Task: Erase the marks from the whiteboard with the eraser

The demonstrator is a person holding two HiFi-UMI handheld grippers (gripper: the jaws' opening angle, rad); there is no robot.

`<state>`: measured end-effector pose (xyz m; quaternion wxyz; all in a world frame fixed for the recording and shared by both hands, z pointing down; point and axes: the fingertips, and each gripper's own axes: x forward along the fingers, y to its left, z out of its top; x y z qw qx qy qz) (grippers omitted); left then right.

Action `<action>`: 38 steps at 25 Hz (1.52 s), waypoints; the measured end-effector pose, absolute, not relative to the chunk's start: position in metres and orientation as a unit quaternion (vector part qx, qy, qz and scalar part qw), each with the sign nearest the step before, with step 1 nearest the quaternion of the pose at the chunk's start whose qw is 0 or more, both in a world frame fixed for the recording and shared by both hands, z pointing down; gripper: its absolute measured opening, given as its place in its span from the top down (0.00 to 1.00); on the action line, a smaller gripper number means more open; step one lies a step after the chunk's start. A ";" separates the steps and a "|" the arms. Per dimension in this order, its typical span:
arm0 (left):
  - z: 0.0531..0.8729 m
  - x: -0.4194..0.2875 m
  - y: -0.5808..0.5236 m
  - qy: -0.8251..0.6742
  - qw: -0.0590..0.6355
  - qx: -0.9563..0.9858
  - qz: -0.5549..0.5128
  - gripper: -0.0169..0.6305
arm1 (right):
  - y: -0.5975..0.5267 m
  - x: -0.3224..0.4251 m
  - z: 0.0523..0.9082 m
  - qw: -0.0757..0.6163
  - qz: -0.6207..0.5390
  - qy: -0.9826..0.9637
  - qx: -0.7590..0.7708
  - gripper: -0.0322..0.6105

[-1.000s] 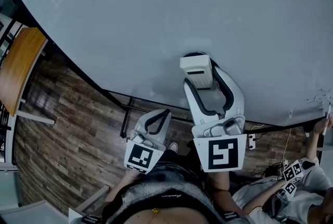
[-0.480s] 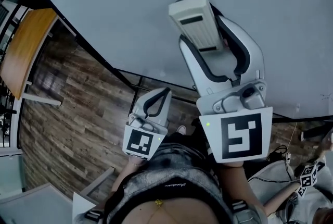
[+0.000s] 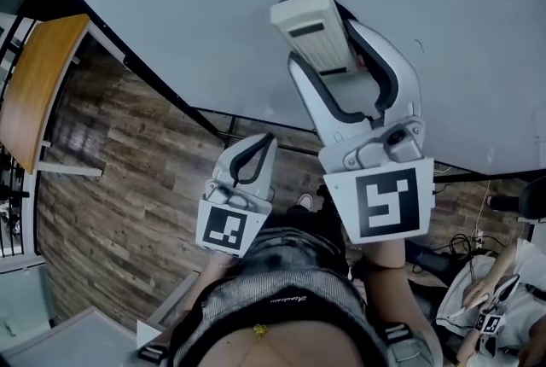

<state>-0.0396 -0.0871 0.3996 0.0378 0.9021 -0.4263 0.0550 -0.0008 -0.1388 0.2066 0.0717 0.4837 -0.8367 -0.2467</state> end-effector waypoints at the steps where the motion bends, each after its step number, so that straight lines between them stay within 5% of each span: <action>1: 0.399 -0.042 -0.088 -0.423 0.036 0.904 0.054 0.97 | -0.139 -0.002 0.216 0.072 -0.244 -0.834 0.490 0.58; 9: 0.403 -0.069 -0.098 -0.416 0.030 0.907 0.061 0.97 | -0.142 0.004 0.308 0.130 -0.202 -0.819 0.521 0.57; 16: 0.406 -0.089 -0.107 -0.392 0.023 0.918 0.061 0.97 | -0.138 0.020 0.302 0.152 -0.188 -0.791 0.562 0.57; 26: 0.409 -0.080 -0.108 -0.338 0.019 0.938 0.072 0.97 | -0.123 0.052 0.210 0.052 -0.205 -0.786 0.581 0.57; 38: 0.401 -0.031 -0.102 -0.378 0.027 0.923 0.069 0.97 | -0.116 0.095 0.200 0.025 -0.163 -0.803 0.573 0.57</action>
